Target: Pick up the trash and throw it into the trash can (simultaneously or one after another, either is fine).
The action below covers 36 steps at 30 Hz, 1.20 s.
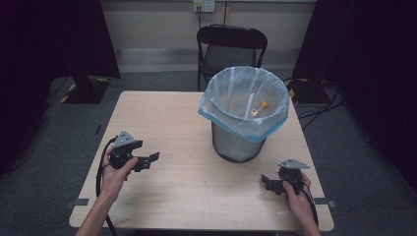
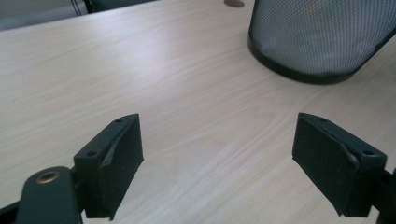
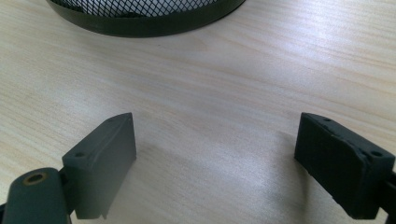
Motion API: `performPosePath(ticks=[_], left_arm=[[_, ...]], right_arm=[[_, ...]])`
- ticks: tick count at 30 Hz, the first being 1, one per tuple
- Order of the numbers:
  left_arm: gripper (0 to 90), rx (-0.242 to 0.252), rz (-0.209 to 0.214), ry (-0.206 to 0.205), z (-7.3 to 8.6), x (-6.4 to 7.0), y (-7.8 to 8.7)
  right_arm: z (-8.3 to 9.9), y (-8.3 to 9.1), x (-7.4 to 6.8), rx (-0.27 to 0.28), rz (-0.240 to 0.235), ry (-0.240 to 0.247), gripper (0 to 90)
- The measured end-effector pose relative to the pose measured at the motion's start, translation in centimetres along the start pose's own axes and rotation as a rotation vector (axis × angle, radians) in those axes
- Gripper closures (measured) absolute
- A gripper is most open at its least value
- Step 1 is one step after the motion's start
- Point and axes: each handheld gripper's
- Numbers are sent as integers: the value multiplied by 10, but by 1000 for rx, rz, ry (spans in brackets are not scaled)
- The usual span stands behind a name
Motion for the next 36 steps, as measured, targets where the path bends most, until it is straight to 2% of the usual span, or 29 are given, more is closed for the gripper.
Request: performPosePath(ticks=[1, 2, 3, 7, 13, 15, 17, 18, 19, 26, 33, 36], left_arm=[[161, 8, -15, -6, 7, -1, 3], [161, 8, -15, -6, 7, -1, 3], [161, -11, -16, -7, 14, -3, 5], [161, -29, -29, 9, 27, -8, 5], [161, -61, -19, 16, 41, -10, 3], [161, -74, -31, 19, 48, -12, 2], [162, -81, -38, 39, 53, -14, 1], [164, -86, -44, 68, 58, -15, -1], [165, -90, -49, 73, 61, -14, -1], [171, -143, -55, 65, 74, -14, -6], [172, -163, -105, 62, 80, -11, -12], [164, -173, -125, 45, 82, -11, -15]], right_arm=[[0, 0, 0, 0, 0, 0, 117], [0, 0, 0, 0, 0, 0, 117], [0, 0, 0, 0, 0, 0, 117], [0, 0, 0, 0, -1, 0, 117], [0, 0, 0, 0, -1, 0, 117], [0, 0, 0, 0, -1, 0, 117], [0, 0, 0, 0, -1, 0, 117], [0, 0, 0, 0, -1, 0, 117], [0, 0, 0, 0, -1, 0, 117], [0, 0, 0, 0, -1, 0, 117], [0, 0, 0, 0, -1, 0, 117], [0, 0, 0, 0, -1, 0, 118]])
Point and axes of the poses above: each handheld gripper's, and its own axes: y roughly backward along the jaws, z roughly out of its underside, x roughly to its right, and after that the axes turned 11 degrees about -z, right-handed
